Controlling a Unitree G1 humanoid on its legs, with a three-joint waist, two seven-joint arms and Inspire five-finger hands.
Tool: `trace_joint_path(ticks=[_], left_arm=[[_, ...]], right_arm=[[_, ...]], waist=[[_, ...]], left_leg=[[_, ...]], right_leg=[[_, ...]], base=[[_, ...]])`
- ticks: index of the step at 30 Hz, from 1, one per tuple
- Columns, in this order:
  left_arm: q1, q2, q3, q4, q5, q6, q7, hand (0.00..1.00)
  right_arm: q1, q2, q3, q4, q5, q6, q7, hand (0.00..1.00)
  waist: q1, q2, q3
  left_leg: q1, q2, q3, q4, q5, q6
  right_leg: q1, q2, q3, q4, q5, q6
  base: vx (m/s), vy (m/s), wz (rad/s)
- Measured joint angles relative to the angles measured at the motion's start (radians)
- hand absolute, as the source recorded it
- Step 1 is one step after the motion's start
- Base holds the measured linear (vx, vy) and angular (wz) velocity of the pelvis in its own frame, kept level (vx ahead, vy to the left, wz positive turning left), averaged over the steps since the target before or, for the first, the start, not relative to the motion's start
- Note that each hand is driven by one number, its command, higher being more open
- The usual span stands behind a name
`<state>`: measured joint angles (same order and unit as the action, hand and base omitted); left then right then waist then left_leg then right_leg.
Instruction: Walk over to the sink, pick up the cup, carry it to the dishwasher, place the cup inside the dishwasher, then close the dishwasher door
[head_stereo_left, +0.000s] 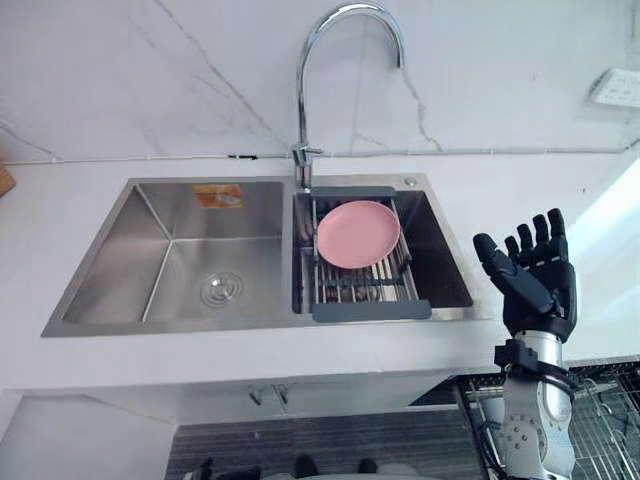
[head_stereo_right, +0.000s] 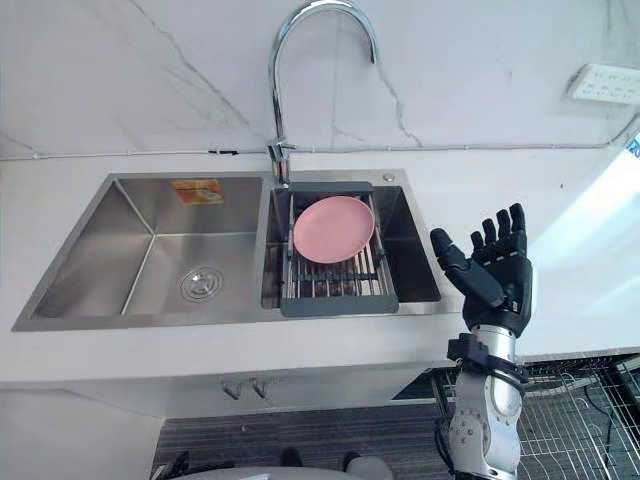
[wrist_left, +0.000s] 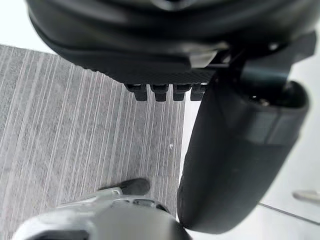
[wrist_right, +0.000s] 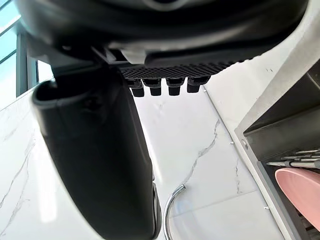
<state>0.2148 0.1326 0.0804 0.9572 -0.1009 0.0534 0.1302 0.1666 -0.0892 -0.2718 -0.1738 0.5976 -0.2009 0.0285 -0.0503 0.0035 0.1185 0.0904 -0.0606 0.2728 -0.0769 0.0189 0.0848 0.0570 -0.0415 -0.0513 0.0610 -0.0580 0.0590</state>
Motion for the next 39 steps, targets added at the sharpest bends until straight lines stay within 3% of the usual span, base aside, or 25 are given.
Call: trace_joint_path(ticks=[6, 12, 16, 19, 21, 24, 27, 33, 39], left_arm=[[0.002, -0.015, 0.041, 0.009, -0.056, 0.004, -0.005, 1.00], [0.003, -0.015, 0.041, 0.014, -0.070, 0.008, -0.005, 1.00], [0.003, -0.016, 0.046, 0.022, -0.201, 0.065, -0.009, 1.00], [0.002, -0.006, 0.050, 0.031, -0.320, 0.111, -0.028, 1.00], [0.004, 0.004, 0.050, 0.039, -0.395, 0.140, -0.052, 1.00], [0.015, 0.004, 0.092, 0.075, -0.593, 0.200, -0.084, 1.00], [0.024, 0.005, 0.120, 0.078, -0.685, 0.225, -0.097, 1.00], [0.006, 0.009, 0.159, 0.100, -0.578, 0.220, -0.101, 1.00], [-0.012, 0.016, 0.158, 0.096, -0.515, 0.210, -0.087, 1.00]], right_arm=[[0.000, 0.000, 0.004, 0.000, 0.000, 0.000, 0.062, 1.00], [-0.003, -0.005, 0.005, 0.000, 0.000, 0.000, 0.058, 1.00], [-0.028, -0.006, 0.024, -0.004, 0.019, 0.006, 0.043, 1.00], [-0.045, -0.006, 0.019, -0.010, 0.050, 0.026, 0.024, 1.00], [-0.048, -0.017, 0.015, -0.010, 0.048, 0.074, 0.017, 1.00], [-0.056, -0.081, 0.013, 0.012, -0.006, 0.187, 0.056, 1.00], [-0.067, -0.192, 0.013, 0.079, -0.152, 0.221, 0.115, 1.00], [-0.146, -0.362, 0.002, 0.163, -0.321, 0.224, 0.136, 1.00], [-0.199, -0.380, 0.040, 0.165, -0.459, 0.222, 0.193, 1.00]], waist=[[0.002, 0.005, 0.002], [0.006, 0.001, -0.001], [0.015, -0.002, -0.002], [0.035, -0.013, -0.002], [0.043, -0.024, -0.003], [0.048, -0.027, 0.000], [0.041, -0.032, 0.001], [0.025, -0.047, 0.002], [0.020, -0.068, 0.002]], left_leg=[[0.022, 0.014, -0.010, -0.007, -0.010, -0.024], [0.019, 0.013, -0.032, -0.005, -0.004, -0.020], [0.022, 0.016, -0.058, 0.015, -0.004, -0.019], [0.022, 0.017, -0.076, 0.035, -0.005, -0.020], [0.016, 0.024, -0.086, 0.051, -0.006, -0.024], [0.018, 0.042, -0.056, 0.068, -0.017, -0.041], [0.023, 0.053, -0.028, 0.065, -0.021, -0.048], [0.027, 0.059, -0.003, 0.038, -0.018, -0.051], [0.049, 0.056, 0.023, 0.013, -0.018, -0.051]], right_leg=[[0.028, 0.010, -0.042, -0.016, 0.001, -0.002], [0.037, 0.007, -0.076, -0.016, 0.001, -0.002], [0.054, 0.002, -0.139, -0.015, -0.002, -0.005], [0.057, -0.016, -0.239, 0.009, -0.038, -0.024], [0.063, -0.023, -0.287, 0.010, -0.056, -0.039], [0.063, -0.016, -0.280, 0.011, -0.045, -0.025], [0.062, -0.005, -0.263, -0.003, -0.035, -0.024], [0.061, 0.010, -0.248, -0.038, 0.012, -0.039], [0.066, 0.010, -0.232, -0.041, 0.022, -0.027]], base=[[0.03, -0.060, -0.01], [0.00, -0.006, 0.11], [-0.04, -0.041, 0.21], [-0.07, -0.055, 0.19], [-0.06, -0.074, 0.11], [-0.04, -0.058, -0.29], [0.00, -0.036, -0.30], [0.05, -0.017, -0.14], [0.04, 0.015, -0.12]])
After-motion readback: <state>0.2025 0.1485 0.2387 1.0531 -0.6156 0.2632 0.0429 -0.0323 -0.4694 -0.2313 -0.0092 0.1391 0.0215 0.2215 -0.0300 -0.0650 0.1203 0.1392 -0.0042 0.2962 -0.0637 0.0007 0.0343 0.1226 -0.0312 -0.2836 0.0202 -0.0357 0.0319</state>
